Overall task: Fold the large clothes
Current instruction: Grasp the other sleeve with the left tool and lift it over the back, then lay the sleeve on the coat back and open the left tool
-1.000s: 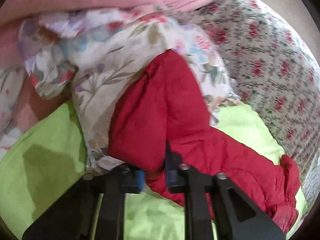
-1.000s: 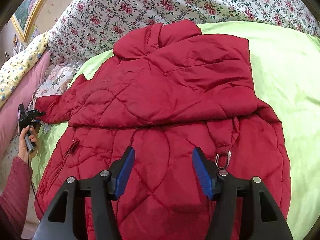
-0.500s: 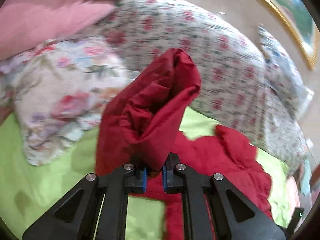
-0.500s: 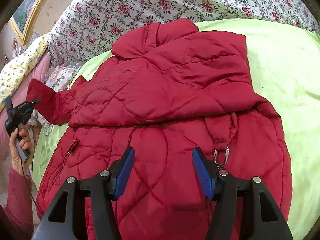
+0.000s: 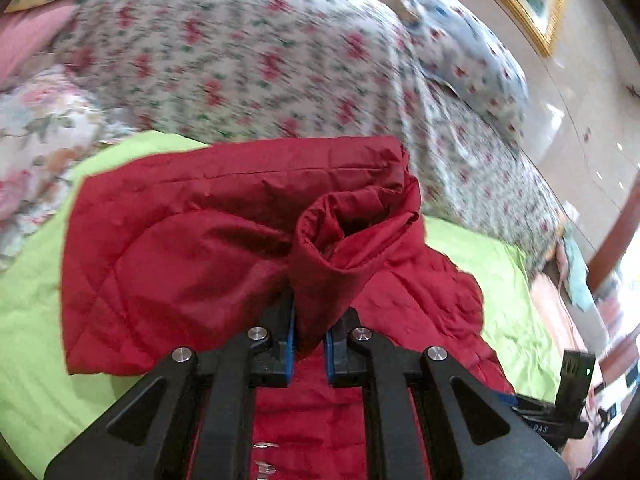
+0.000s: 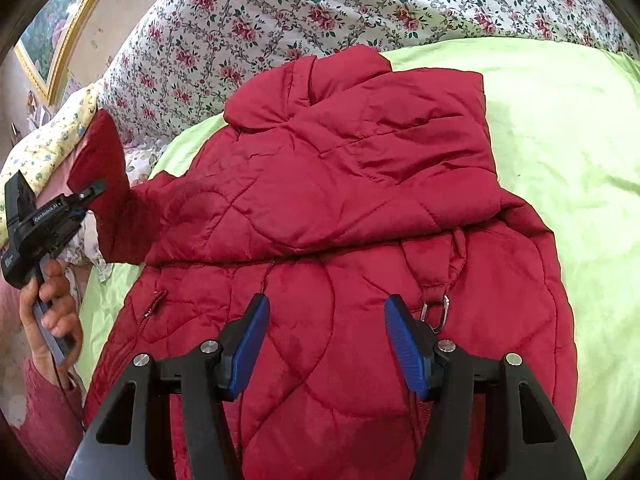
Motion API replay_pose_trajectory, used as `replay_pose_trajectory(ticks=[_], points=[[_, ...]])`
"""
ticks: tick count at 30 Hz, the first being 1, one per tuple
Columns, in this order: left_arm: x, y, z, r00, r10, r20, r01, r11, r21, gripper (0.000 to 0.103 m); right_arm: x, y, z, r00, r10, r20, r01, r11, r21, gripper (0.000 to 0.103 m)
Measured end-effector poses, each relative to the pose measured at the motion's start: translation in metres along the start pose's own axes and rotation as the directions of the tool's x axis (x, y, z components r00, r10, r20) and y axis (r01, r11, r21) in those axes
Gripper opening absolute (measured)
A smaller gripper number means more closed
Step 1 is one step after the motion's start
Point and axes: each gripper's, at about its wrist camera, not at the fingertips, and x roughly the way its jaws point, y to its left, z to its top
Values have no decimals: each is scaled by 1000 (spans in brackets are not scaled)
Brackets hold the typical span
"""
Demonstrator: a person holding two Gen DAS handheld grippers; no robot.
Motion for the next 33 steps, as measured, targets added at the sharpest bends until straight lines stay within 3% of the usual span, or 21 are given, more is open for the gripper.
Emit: replay_pose_trajectory(ticks=[6, 13, 23, 33], points=[[32, -55, -22, 997, -33, -74, 41, 994, 103, 8, -5, -6, 3, 1000, 18, 16, -19, 999, 32, 61], [67, -89, -43, 987, -57, -153, 78, 988, 135, 8, -14, -17, 9, 998, 44, 45, -47, 996, 76, 62], [104, -120, -75, 962, -102, -254, 141, 980, 139, 8, -14, -35, 34, 989, 105, 99, -120, 980, 159, 63], [112, -133, -82, 957, -104, -273, 147, 979, 143, 8, 25, -38, 66, 965, 238, 112, -259, 934, 246, 60]])
